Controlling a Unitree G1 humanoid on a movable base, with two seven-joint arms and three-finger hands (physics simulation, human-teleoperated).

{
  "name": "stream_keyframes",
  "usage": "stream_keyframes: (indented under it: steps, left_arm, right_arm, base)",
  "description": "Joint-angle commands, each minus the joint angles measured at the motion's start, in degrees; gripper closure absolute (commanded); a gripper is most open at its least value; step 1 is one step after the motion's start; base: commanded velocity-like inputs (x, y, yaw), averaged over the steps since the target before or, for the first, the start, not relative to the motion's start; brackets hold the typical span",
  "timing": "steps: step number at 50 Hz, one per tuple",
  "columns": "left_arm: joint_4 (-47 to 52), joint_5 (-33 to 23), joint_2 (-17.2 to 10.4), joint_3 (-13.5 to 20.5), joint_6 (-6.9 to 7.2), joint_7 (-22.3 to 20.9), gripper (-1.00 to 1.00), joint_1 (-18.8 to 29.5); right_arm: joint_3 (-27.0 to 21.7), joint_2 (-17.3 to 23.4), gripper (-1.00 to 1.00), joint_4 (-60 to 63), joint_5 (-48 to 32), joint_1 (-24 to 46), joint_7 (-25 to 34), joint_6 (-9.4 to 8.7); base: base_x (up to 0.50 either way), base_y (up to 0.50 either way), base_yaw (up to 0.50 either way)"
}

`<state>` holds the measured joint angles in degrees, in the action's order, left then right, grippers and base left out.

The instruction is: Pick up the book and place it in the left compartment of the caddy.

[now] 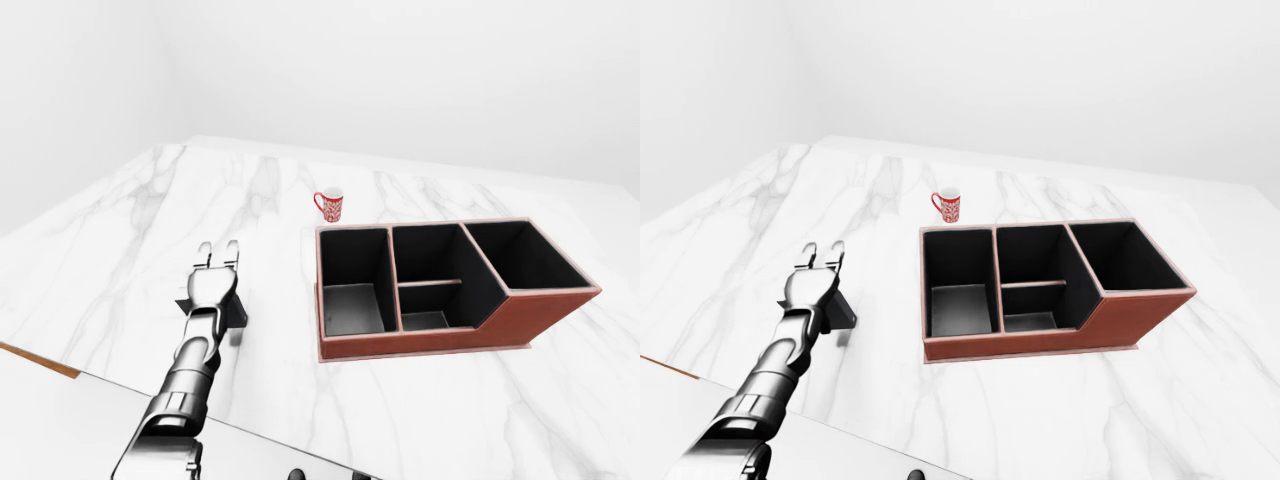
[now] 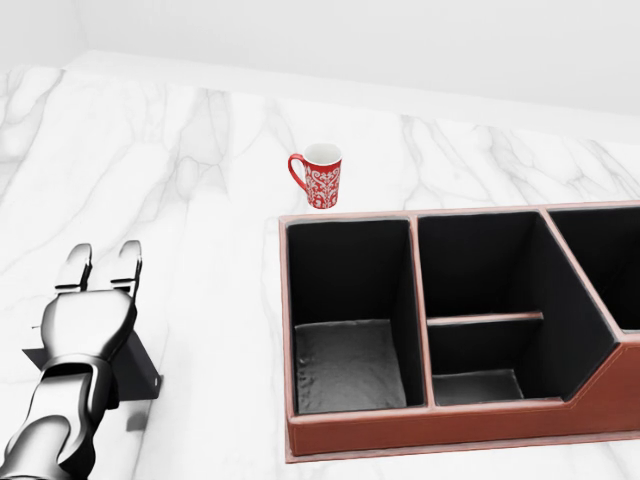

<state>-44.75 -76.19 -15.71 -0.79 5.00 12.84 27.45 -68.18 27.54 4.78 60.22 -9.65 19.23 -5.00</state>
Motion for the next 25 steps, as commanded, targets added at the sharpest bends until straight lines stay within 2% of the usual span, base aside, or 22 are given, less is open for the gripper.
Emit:
stream_keyframes:
  steps: [1, 9, 25]
  left_arm:
    - [-3.9, 0.9, -1.7, -0.5, 0.0, -0.8, -1.0, 2.4]
    - [-13.0, 4.3, -2.6, 0.0, 0.0, 2.7, -1.0, 5.7]
    - [-25.1, 9.8, -3.6, -1.9, 0.0, 7.3, -1.0, 9.9]
  right_arm:
    - [0.0, 0.0, -1.0, 0.2, -0.3, 0.0, 0.1, 0.0]
    - [0.0, -0.1, -1.0, 0.2, -0.4, 0.0, 0.3, 0.0]
    - [-0.1, -0.2, -1.0, 0.5, -0.4, -0.1, 0.4, 0.0]
  base:
    - [0.0, 0.0, 0.0]
    - [0.0, 0.0, 0.0]
    - [0.0, 0.0, 0.0]
